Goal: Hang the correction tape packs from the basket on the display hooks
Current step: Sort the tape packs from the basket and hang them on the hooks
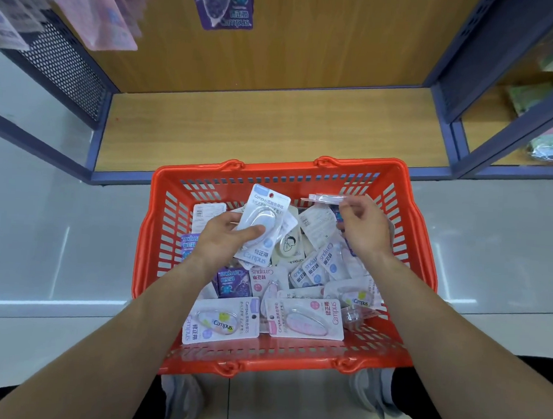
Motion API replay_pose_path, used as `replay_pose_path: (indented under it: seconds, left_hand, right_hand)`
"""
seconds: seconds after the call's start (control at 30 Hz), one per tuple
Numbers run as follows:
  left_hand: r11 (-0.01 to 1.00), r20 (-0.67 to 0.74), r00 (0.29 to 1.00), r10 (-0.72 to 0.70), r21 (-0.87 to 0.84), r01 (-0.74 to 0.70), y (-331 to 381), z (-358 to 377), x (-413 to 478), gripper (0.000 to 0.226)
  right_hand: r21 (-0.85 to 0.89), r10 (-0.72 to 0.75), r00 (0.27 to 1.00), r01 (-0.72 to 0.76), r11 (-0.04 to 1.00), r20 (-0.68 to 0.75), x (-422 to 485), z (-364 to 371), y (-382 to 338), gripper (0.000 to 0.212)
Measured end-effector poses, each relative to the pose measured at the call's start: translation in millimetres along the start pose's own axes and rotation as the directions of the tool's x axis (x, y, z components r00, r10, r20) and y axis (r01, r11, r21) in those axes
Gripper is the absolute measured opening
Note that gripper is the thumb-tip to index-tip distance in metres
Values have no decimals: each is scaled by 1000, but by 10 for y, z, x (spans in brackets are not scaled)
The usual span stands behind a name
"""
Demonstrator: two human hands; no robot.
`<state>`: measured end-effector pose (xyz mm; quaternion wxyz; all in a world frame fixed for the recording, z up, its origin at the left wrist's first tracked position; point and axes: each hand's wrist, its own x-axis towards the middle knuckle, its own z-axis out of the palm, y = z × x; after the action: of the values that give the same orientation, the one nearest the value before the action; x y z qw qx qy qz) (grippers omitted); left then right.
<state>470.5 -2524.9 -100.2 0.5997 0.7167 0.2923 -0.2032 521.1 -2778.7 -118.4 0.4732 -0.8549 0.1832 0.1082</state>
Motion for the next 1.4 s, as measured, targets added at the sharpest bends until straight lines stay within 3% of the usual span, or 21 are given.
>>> replay_pose_path:
  seconds: [0.07, 0.27, 0.4, 0.5, 0.6, 0.67, 0.83, 0.93, 1.0, 1.17, 1.3, 1.4]
  left_hand:
    - [1000, 3, 1000, -6, -6, 6, 5, 18, -8, 41]
    - [1000, -30, 1000, 5, 0, -5, 44, 35, -51, 39]
    - [1000, -37, 999, 17, 15, -16, 34, -5, -49, 28]
    - [1000, -35, 999, -17, 8, 17, 30, -25, -32, 37]
    - [999, -28, 998, -54, 3, 55, 9, -19, -32, 52]
    - [997, -15, 997, -72, -2, 72, -18, -11, -35, 59]
    - [999, 65, 997, -52, 4, 52, -67, 30, -45, 40]
    - [999, 74, 996, -40, 37, 37, -58, 36, -59, 37]
    - [999, 70, 997, -30, 32, 28, -19, 21, -87, 33]
    - [999, 67, 998, 11, 36, -14, 218, -119, -249, 45]
    - [990, 52, 993, 104, 94, -109, 607, -308, -471, 42]
    - [970, 48, 979, 201, 127, -205, 974, -502, -688, 42]
  right_hand:
    - [108, 12, 999, -6, 994, -53, -40, 32, 13, 16]
    - [120, 17, 992, -2, 993, -125, -100, -33, 78, 14]
    - [228, 31, 998, -42, 973, 51, -114, -120, 35, 33]
    - [263, 32, 989, -70, 962, 146, -158, -146, -12, 37]
    - [215, 44, 970, -97, 972, 240, -233, -131, -50, 42]
    - [162, 69, 945, -126, 979, 318, -244, -81, -5, 35]
    - [27, 72, 950, -84, 996, 303, -214, 81, 46, 5]
    - [-97, 41, 953, -13, 995, 301, -217, 188, 38, 22]
    - [-169, 38, 963, 8, 986, 265, -243, 218, 26, 22]
    - [59, 46, 937, -70, 996, 347, -262, 114, -176, 26]
    - [179, -118, 901, 46, 983, 417, -347, -154, -654, 25]
    - [216, -215, 894, 138, 967, 392, -429, -379, -1064, 21]
